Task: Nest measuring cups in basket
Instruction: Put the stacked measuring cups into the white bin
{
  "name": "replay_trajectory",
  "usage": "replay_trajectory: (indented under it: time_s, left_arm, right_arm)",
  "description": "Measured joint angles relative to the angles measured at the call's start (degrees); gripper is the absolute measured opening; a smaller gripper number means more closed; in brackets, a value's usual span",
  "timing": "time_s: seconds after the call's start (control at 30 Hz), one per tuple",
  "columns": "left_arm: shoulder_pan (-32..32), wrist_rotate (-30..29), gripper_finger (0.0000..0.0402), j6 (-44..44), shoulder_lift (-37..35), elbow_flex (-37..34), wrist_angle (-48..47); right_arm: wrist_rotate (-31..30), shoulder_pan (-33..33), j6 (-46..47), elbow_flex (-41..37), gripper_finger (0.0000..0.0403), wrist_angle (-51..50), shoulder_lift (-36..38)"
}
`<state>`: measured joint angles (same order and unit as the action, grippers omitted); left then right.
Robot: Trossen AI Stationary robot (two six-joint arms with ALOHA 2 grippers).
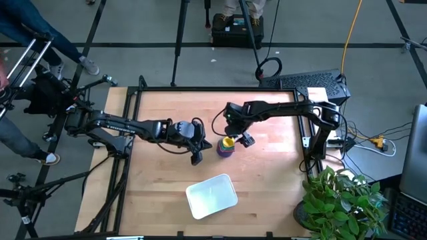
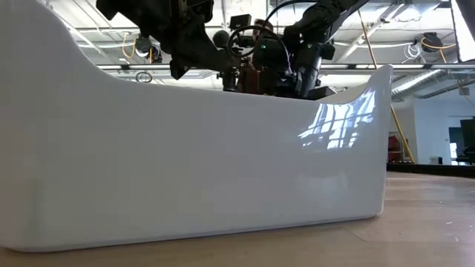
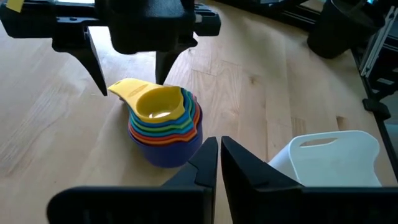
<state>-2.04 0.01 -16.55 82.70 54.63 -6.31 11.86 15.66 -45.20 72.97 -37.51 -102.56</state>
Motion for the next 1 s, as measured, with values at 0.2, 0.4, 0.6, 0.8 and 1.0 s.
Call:
replay_trajectory:
  time_s: [0.2, 0.4, 0.6, 0.8, 1.0]
  left_arm:
    - [0.00, 0.00, 0.0024, -0.05, 0.00, 0.00, 0.00]
    - [0.00, 0.00, 0.0024, -0.05, 0.00, 0.00, -0.08]
    - [0.00, 0.02, 0.0024, -0.12, 0.00, 0.00, -0.50]
    - [0.00, 0.02, 0.0024, -0.14, 0.00, 0.00, -0.81]
    - [0.00, 0.02, 0.0024, -0.16, 0.00, 0.00, -0.81]
  right_arm:
    - [3.58, 0.81, 0.23, -0.78, 0.0299, 0.56, 0.00]
    - [4.84, 0.88, -1.13, -1.40, 0.0299, 1.76, 0.00]
    - [4.85, 0.75, -2.00, -1.40, 0.0299, 2.83, 0.00]
    - [4.53, 0.36, -2.70, -1.40, 0.0299, 2.56, 0.00]
    - [2.33, -1.56, -3.53, -1.39, 0.0279, 3.46, -1.55]
